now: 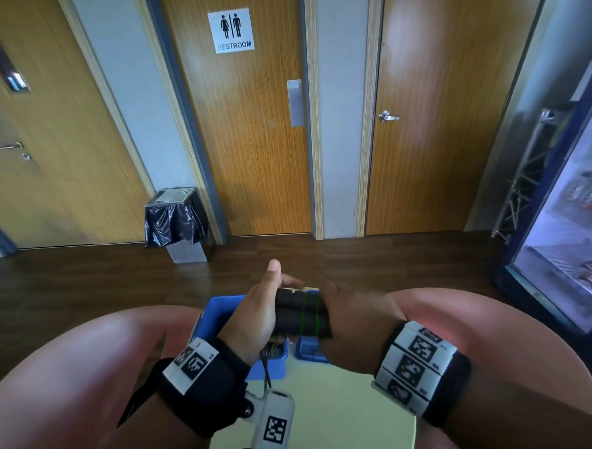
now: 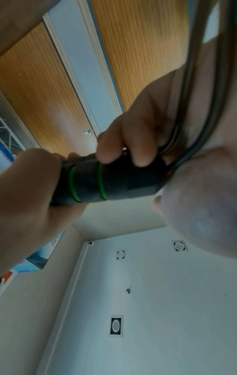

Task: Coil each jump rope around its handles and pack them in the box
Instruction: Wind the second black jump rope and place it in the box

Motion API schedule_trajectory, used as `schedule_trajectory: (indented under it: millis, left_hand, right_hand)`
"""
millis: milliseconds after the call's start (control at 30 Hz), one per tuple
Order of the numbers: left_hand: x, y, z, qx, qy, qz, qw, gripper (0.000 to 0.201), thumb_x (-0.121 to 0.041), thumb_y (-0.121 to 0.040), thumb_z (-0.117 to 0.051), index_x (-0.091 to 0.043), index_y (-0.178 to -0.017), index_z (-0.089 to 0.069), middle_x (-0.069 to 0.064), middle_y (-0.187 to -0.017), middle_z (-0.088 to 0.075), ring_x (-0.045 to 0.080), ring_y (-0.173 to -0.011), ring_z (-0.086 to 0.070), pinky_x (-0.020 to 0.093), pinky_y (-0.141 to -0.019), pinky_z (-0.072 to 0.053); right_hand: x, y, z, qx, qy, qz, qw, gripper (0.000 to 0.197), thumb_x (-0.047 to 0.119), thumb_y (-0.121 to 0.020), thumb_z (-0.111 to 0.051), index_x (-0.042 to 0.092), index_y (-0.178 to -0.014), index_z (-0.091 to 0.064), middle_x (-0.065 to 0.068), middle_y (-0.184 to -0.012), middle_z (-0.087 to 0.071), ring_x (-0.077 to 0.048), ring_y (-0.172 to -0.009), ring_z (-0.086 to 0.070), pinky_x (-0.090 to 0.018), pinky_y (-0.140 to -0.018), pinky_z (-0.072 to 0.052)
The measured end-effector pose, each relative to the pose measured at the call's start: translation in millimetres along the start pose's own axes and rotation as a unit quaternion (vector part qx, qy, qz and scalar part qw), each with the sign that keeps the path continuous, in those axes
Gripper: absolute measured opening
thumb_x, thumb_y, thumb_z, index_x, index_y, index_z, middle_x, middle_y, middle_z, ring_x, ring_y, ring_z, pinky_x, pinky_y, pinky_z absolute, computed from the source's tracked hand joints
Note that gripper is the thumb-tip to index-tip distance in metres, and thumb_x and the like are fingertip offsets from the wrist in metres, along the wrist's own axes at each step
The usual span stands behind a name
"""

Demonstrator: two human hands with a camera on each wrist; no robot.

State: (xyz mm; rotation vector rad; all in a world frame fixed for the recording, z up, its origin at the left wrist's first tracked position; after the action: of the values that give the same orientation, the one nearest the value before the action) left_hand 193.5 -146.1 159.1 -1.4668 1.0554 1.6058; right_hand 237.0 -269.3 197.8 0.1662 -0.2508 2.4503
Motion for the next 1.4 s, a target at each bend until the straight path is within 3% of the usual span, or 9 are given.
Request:
schedule_trajectory:
  millis: [167,267,367,500,633,867,1200,1300,1400]
  left_hand:
    - [6,13,2,0.047,-0.021,-0.045,0.998,0.050,-0.050,-0.085,-0.052,-0.003,-0.103,-0.057,0.010,-0.062,-0.056,0.020,-0.042,-0.043,0.024,-0.040,-0.030]
    - [9,20,0,0.010,-0.004,-0.069,0.998,0.041,-0.037,-0.090,-0.051,0.002,-0.096,-0.061,0.006,-0.054,-0.040,0.018,-0.043,-0.034,0.022,-0.041,-0.029]
    - [22,23,-16,0.002,0.020,-0.046,0.999,0.034,-0.024,-0.104,-0.044,-0.001,-0.081,-0.056,0.004,-0.054,-0.035,0.019,-0.046,-0.034,0.024,-0.042,-0.031]
    - [42,33,-52,0.062,0.038,0.001,0.997,0.038,-0.022,-0.104,-0.039,-0.010,-0.071,-0.055,0.001,-0.054,-0.029,0.016,-0.046,-0.027,0.024,-0.043,-0.022]
    - [48,42,-75,0.128,0.055,0.053,0.989,0.041,-0.023,-0.104,-0.039,-0.012,-0.067,-0.053,-0.003,-0.054,-0.022,0.013,-0.049,-0.015,0.020,-0.042,-0.015]
    - [36,50,-87,0.171,0.041,0.071,0.982,0.045,-0.024,-0.105,-0.037,-0.012,-0.062,-0.047,-0.002,-0.050,-0.020,0.011,-0.044,-0.013,0.018,-0.040,-0.018]
    - [20,61,-86,0.197,-0.019,0.028,0.980,0.051,-0.021,-0.105,-0.033,-0.017,-0.055,-0.037,-0.003,-0.048,-0.026,0.012,-0.042,-0.019,0.020,-0.043,-0.021]
    - [10,59,-79,0.163,-0.124,-0.071,0.976,0.051,-0.021,-0.107,-0.033,-0.018,-0.057,-0.035,-0.006,-0.047,-0.030,0.007,-0.042,-0.028,0.018,-0.048,-0.024]
    - [0,60,-78,0.147,-0.280,-0.216,0.924,0.040,-0.020,-0.102,-0.039,-0.012,-0.063,-0.044,0.000,-0.056,-0.038,0.012,-0.053,-0.034,0.023,-0.055,-0.019]
  right_hand:
    - [-42,4,-8,0.022,-0.156,-0.090,0.983,0.021,0.035,-0.076,-0.055,0.028,-0.095,-0.051,0.007,-0.072,-0.059,-0.008,-0.063,-0.059,-0.021,-0.054,-0.041]
    - [-52,12,-23,0.033,-0.304,-0.128,0.944,0.010,0.020,-0.080,-0.061,0.019,-0.080,-0.051,0.007,-0.055,-0.048,-0.002,-0.040,-0.042,-0.013,-0.041,-0.029]
    - [-59,23,-53,-0.002,-0.586,-0.240,0.774,0.009,0.015,-0.066,-0.059,0.012,-0.068,-0.051,-0.004,-0.048,-0.044,-0.017,-0.040,-0.038,-0.025,-0.044,-0.029]
    - [-58,25,-73,-0.050,-0.807,-0.285,0.515,0.013,0.011,-0.071,-0.053,0.008,-0.084,-0.052,-0.009,-0.064,-0.050,-0.022,-0.051,-0.045,-0.031,-0.053,-0.035]
    - [-53,26,-65,-0.084,-0.865,-0.248,0.428,0.030,0.016,-0.058,-0.056,0.002,-0.085,-0.054,-0.013,-0.069,-0.051,-0.026,-0.060,-0.050,-0.035,-0.061,-0.041]
    - [-45,20,-40,-0.119,-0.910,-0.171,0.358,0.036,0.021,-0.065,-0.049,0.008,-0.098,-0.048,-0.015,-0.076,-0.048,-0.028,-0.064,-0.049,-0.037,-0.062,-0.040]
    - [-25,18,-28,-0.083,-0.924,-0.111,0.355,0.047,0.022,-0.057,-0.057,0.009,-0.101,-0.049,-0.015,-0.080,-0.048,-0.028,-0.067,-0.049,-0.037,-0.065,-0.040]
    - [-22,17,-27,-0.080,-0.928,-0.101,0.349,0.052,0.024,-0.053,-0.062,0.009,-0.101,-0.051,-0.015,-0.081,-0.049,-0.028,-0.068,-0.050,-0.038,-0.065,-0.041]
    - [-21,16,-29,-0.079,-0.929,-0.102,0.347,0.053,0.024,-0.052,-0.062,0.009,-0.102,-0.051,-0.015,-0.081,-0.049,-0.028,-0.068,-0.050,-0.038,-0.065,-0.042]
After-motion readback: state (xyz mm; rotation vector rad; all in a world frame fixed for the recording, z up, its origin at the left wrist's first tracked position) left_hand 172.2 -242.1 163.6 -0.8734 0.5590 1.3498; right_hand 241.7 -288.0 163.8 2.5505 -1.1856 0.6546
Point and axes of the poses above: each hand's wrist, its own y-axis away from the middle knuckle, its own z-axis out of the back of the hand, x = y × z, the point moved 9 cm from there along -y, towards the middle knuckle
